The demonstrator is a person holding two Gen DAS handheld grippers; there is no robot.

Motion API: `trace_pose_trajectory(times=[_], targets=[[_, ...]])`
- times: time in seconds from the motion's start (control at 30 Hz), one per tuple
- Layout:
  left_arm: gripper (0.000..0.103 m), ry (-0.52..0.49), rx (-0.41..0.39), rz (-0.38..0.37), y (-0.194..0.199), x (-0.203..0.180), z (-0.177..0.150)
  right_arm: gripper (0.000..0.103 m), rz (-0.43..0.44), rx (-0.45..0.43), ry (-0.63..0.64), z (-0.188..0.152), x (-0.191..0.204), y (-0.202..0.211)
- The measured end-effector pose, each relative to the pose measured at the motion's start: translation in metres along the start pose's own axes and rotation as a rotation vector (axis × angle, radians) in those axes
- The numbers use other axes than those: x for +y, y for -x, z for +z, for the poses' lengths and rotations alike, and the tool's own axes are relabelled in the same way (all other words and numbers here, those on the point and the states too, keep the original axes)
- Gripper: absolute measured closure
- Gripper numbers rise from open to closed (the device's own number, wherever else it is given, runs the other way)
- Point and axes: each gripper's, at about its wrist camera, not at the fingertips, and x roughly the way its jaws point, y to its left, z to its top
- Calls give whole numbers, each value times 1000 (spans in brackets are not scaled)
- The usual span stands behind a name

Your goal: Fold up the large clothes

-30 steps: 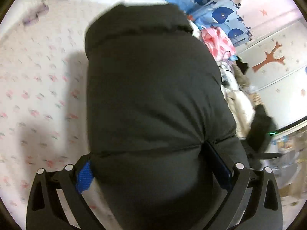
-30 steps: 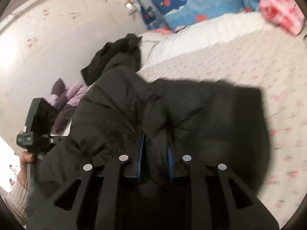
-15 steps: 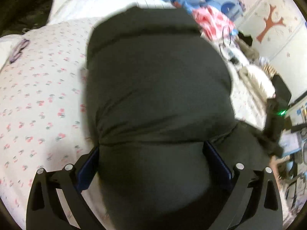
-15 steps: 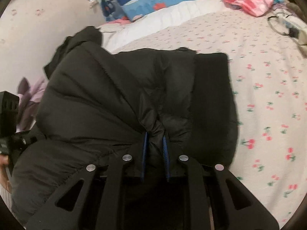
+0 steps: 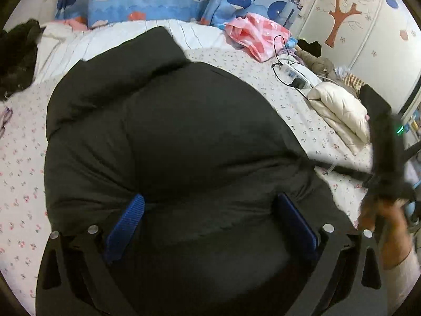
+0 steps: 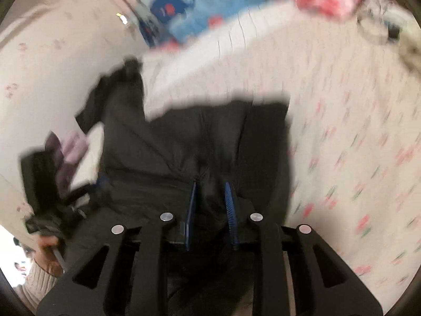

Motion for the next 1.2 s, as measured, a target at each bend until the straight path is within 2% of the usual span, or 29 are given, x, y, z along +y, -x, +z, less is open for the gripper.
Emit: trace_pose_trajectory(times=[0.07,0.1,0.17,0.23,0.27,0.3,0.33,0.37,0.4,0.47,0.53,0.57,0.6,0.63,0.67,0.7,0.73,0.77,0.8,0.83,0.9,0.97,1.0,1.07,1.1,1.13,1.2], targets=[[7,13,-8,-23,3,5,1,70,-103,-68,-56,14,-17,5],[7,20,-12,-33,6,4,2,65,-138,-69,-102,20,-29,-2],[7,40,-21,-53,17,7,2,65,-82,-32,-168,26,-41,-31],[7,60,-53,-88,35,11,-2,64,17,50,-152,26,-29,-67],[7,58,-67,-79,38,10,-2,64,47,86,-83,25,-10,-89],[7,40,-69,-39,38,9,-2,62,59,131,-42,23,3,-107],[7,18,-60,12,34,10,-3,61,73,178,-42,25,6,-122],[7,18,-49,22,27,14,-4,61,72,196,-58,30,0,-125],[7,33,-41,7,24,19,-4,61,63,201,-78,35,-7,-124],[7,48,-15,-1,15,24,-4,61,-1,132,-95,51,-18,-103],[7,41,-15,4,13,22,-4,61,5,-20,15,62,9,-61],[7,38,-17,5,13,21,-5,59,20,-50,82,61,24,-48],[7,35,-18,6,14,20,-5,53,13,-54,161,63,45,-44],[7,35,-19,3,15,18,-4,46,-28,-25,269,65,68,-48],[7,38,-22,-5,18,17,-3,45,-90,21,337,63,87,-64],[7,46,-31,-20,24,18,-3,45,-153,73,378,61,95,-75],[7,69,-60,-41,33,22,-1,45,-225,124,377,56,90,-97],[7,99,-91,-42,42,28,0,43,-256,142,350,45,86,-116],[7,120,-111,-35,45,34,-1,35,-262,156,298,28,69,-133],[7,152,-119,-53,43,45,0,34,-223,160,214,16,41,-140],[7,163,-79,-71,24,55,-1,33,-113,100,25,-5,6,-141],[7,77,-41,14,6,46,-4,34,-139,113,46,-8,13,-146],[7,41,-25,51,0,41,-6,34,-149,157,65,-4,15,-148],[7,27,-4,53,1,40,-8,34,-181,210,83,13,16,-136],[7,25,2,49,7,41,-10,34,-215,189,106,17,25,-122],[7,30,-5,46,18,43,-13,34,-211,112,162,18,45,-95],[7,47,-28,38,33,49,-21,34,-142,7,250,4,77,-56]])
